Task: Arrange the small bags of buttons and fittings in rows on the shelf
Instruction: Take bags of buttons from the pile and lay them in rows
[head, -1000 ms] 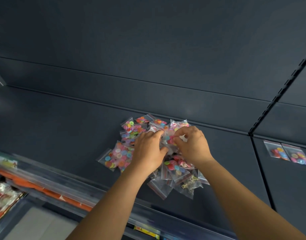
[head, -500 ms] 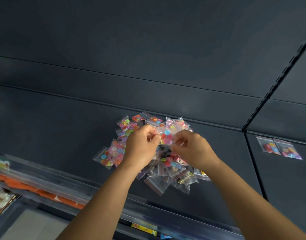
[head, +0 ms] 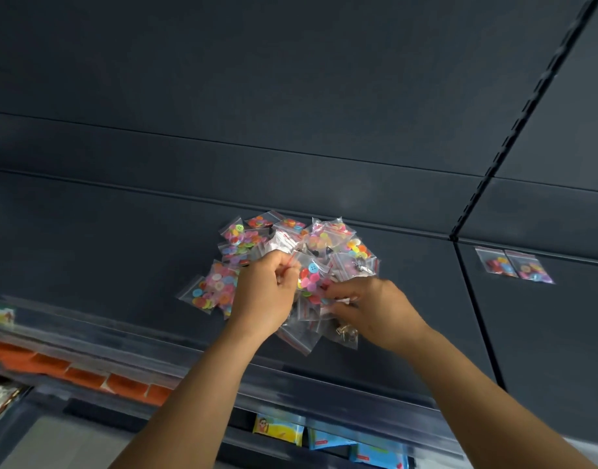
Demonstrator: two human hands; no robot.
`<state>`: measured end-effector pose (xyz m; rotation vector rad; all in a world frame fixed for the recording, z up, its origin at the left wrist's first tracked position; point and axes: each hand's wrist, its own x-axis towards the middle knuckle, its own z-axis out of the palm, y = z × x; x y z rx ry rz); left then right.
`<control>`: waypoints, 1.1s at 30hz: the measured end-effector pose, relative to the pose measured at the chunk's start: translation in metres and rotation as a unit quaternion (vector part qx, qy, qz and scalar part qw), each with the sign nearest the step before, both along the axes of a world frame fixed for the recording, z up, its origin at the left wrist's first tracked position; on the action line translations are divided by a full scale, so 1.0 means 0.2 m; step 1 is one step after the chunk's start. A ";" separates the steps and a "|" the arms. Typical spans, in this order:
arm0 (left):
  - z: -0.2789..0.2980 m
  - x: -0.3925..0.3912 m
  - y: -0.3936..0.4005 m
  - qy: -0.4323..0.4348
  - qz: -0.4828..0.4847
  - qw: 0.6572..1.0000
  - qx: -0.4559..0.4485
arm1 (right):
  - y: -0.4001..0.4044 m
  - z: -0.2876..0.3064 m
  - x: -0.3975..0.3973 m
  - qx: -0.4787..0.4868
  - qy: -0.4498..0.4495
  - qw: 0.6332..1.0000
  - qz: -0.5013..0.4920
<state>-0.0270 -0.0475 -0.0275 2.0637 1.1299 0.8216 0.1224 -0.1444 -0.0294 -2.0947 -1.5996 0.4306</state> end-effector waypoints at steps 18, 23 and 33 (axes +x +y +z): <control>0.04 0.02 -0.04 -0.028 0.007 1.000 -0.006 | -0.06 0.00 0.04 0.103 0.103 0.984 -0.106; 0.07 0.12 -0.06 -0.076 -0.020 0.994 -0.070 | -0.10 0.09 0.11 0.214 0.262 0.924 -0.178; 0.12 0.57 -0.28 -0.075 -0.127 0.986 -0.082 | -0.36 0.13 0.48 0.204 0.333 0.895 -0.214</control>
